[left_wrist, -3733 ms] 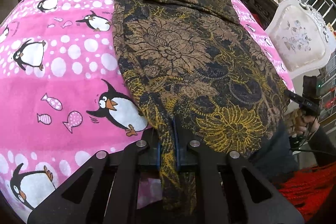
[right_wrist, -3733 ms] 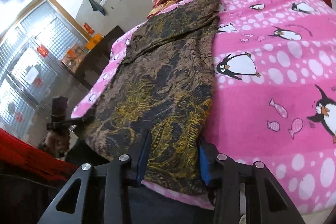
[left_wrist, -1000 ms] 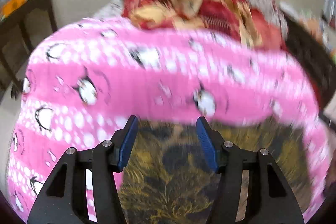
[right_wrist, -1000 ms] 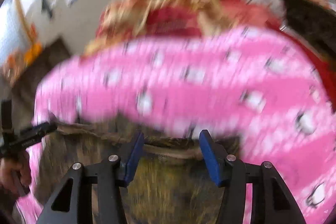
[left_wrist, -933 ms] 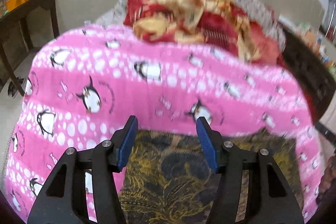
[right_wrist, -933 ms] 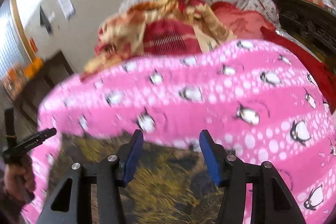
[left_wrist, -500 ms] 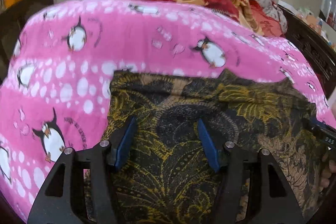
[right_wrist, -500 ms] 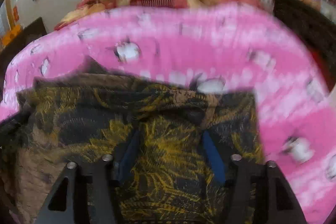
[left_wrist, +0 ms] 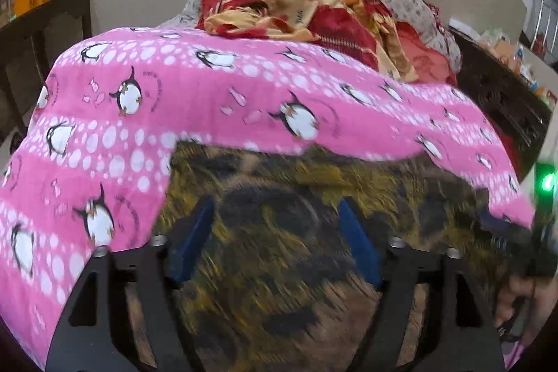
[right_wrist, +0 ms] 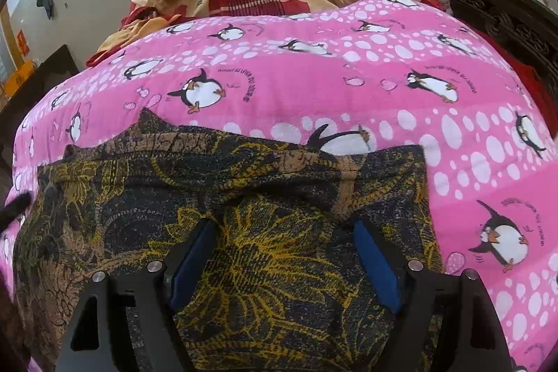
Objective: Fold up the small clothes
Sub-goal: 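Fold the lifted garment end over the strip with both grippers, then release, then press the folded garment flat with both open grippers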
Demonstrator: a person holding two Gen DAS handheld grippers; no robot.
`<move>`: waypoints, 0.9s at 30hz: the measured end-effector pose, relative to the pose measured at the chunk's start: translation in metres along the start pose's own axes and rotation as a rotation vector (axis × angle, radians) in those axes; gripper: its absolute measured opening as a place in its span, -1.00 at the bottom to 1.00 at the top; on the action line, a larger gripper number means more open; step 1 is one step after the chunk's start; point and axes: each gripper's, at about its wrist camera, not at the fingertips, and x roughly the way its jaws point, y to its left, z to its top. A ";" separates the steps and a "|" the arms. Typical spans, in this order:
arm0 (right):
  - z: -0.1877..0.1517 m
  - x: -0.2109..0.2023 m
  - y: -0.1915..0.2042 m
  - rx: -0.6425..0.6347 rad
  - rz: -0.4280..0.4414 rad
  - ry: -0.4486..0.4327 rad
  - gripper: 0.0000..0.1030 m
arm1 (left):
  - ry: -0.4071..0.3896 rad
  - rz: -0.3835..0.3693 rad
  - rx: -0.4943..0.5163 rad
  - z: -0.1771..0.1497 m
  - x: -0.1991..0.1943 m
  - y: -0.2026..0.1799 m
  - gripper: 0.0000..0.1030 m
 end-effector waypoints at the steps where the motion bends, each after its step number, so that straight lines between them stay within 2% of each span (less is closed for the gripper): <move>1: 0.003 -0.011 0.004 -0.002 -0.030 -0.024 0.45 | 0.039 0.009 0.002 -0.008 0.006 -0.006 0.63; 3: 0.003 -0.048 0.022 -0.040 -0.027 -0.117 0.46 | 0.173 -0.002 0.012 -0.035 0.033 -0.016 0.63; 4: -0.001 -0.066 0.035 -0.074 -0.021 -0.147 0.49 | 0.146 0.028 0.046 -0.045 0.035 -0.021 0.64; 5: -0.008 -0.076 0.044 -0.100 -0.010 -0.155 0.54 | 0.075 0.057 0.085 -0.052 0.028 -0.028 0.64; 6: -0.016 -0.081 0.051 -0.121 0.001 -0.154 0.68 | 0.068 0.074 0.098 -0.053 0.026 -0.032 0.66; 7: -0.027 -0.080 0.058 -0.149 0.016 -0.140 0.72 | 0.071 0.082 0.101 -0.053 0.027 -0.033 0.66; 11: -0.072 -0.034 0.060 -0.186 0.010 -0.009 0.72 | 0.083 0.053 0.078 -0.053 0.029 -0.031 0.71; 12: -0.080 -0.031 0.058 -0.182 0.023 -0.047 0.76 | 0.082 0.047 0.073 -0.054 0.028 -0.027 0.71; 13: -0.082 -0.034 0.054 -0.174 0.042 -0.075 0.78 | 0.079 0.045 0.072 -0.054 0.027 -0.027 0.71; 27: -0.079 -0.035 0.049 -0.157 0.087 -0.073 0.86 | 0.081 0.049 0.076 -0.052 0.028 -0.027 0.72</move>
